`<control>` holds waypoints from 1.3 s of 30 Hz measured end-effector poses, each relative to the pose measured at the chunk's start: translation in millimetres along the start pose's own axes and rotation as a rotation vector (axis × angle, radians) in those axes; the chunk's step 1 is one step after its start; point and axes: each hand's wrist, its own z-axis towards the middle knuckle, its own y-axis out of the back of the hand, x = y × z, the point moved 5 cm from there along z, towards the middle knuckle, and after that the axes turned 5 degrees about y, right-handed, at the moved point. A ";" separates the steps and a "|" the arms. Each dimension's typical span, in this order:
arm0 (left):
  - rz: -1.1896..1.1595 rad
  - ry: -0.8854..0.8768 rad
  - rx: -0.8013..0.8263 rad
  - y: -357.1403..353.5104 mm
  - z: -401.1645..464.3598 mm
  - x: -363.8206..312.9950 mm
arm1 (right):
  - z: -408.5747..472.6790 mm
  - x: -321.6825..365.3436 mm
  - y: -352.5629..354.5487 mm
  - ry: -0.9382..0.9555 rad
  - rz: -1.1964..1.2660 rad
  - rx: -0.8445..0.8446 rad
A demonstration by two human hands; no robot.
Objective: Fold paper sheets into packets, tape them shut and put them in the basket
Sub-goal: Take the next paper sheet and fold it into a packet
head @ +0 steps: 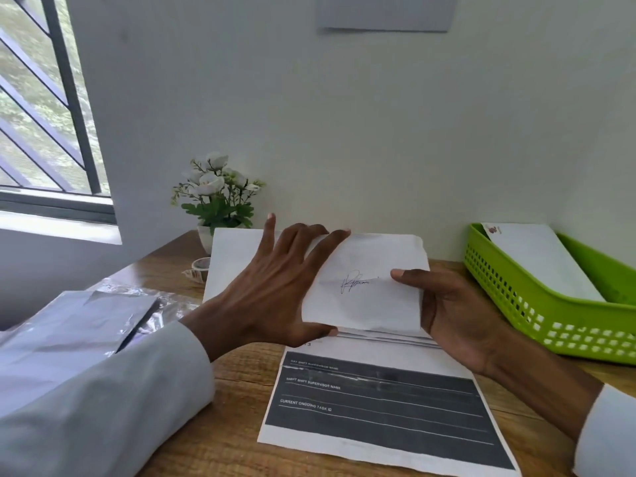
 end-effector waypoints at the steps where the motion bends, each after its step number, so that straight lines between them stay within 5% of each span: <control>1: -0.002 -0.017 -0.008 -0.4 -0.9 -1.2 | -0.7 1.4 -2.2 -0.012 -0.019 0.026; 12: -0.064 -0.092 -0.058 0.9 -6.1 -7.3 | -8.1 -0.5 -7.3 -0.175 0.082 0.062; 23: -0.025 -0.034 -0.106 -3.2 -4.7 8.4 | 1.9 6.4 2.5 -0.041 0.054 0.096; 32: -0.032 0.012 -0.070 -8.7 -7.3 32.4 | 10.5 14.8 26.4 0.102 -0.086 -0.052; 35: -0.073 0.026 -0.066 -8.3 -8.1 35.2 | 14.1 9.5 43.5 0.153 -0.312 -0.115; 39: -0.112 0.016 -0.049 -8.4 -9.6 36.8 | 17.6 0.9 48.3 0.285 -1.133 0.008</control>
